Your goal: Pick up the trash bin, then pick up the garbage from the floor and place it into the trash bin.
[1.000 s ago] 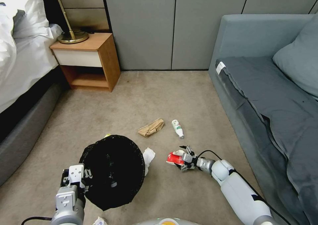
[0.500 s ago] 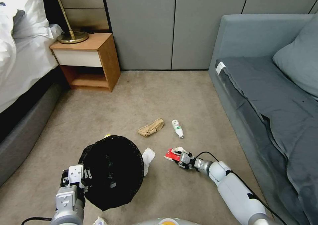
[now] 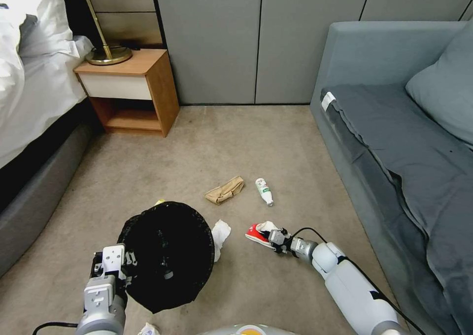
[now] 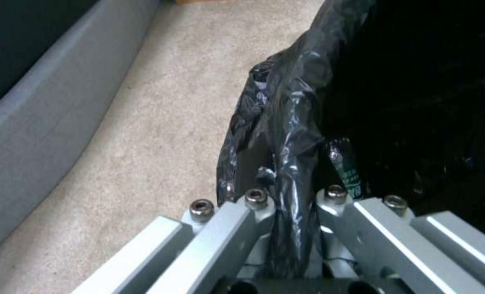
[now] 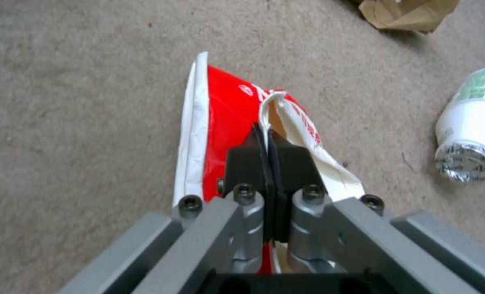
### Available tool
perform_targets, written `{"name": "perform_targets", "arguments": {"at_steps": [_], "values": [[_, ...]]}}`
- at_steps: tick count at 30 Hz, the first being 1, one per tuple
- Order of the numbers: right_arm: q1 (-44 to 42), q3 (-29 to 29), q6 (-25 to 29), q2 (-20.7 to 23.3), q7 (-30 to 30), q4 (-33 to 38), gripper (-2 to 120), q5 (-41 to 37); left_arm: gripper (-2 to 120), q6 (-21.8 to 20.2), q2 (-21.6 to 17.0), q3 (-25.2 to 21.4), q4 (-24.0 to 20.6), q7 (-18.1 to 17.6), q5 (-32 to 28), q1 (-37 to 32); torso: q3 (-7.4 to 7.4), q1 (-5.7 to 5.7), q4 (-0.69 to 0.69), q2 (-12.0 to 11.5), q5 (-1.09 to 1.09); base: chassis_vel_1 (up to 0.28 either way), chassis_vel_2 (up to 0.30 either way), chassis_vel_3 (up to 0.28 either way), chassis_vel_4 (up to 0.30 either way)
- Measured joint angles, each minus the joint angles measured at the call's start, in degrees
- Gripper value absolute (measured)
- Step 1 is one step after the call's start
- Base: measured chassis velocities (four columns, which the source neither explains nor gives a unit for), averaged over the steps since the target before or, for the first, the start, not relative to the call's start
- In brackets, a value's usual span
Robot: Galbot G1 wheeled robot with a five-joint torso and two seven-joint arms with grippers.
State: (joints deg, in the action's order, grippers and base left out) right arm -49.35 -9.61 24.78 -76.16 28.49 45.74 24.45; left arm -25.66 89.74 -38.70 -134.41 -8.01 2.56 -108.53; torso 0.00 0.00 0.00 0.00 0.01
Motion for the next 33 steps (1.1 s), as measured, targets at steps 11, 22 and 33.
{"name": "perform_targets", "arguments": {"at_steps": [11,22,33], "values": [[-1.30,-0.36,0.51,0.55,-2.65,2.57,0,-1.95,1,0.14,-0.13,0.36,0.18,0.05,0.05,0.15,0.00,0.00,-0.01,0.00,-0.01,0.000,0.000,0.000,0.000],[-6.71,-1.77,-0.16,3.19,-9.75,28.74,0,-16.85,1,0.00,-1.14,0.49,1.12,0.14,-0.60,0.94,0.00,0.00,0.00,0.00,-0.01,0.000,0.000,0.000,0.000],[-11.34,1.92,-5.67,6.33,-11.70,56.26,0,-33.94,1,-0.30,-1.48,1.49,2.23,0.20,-0.87,1.73,0.00,0.00,0.01,0.00,0.00,0.000,0.000,0.000,0.000]]}}
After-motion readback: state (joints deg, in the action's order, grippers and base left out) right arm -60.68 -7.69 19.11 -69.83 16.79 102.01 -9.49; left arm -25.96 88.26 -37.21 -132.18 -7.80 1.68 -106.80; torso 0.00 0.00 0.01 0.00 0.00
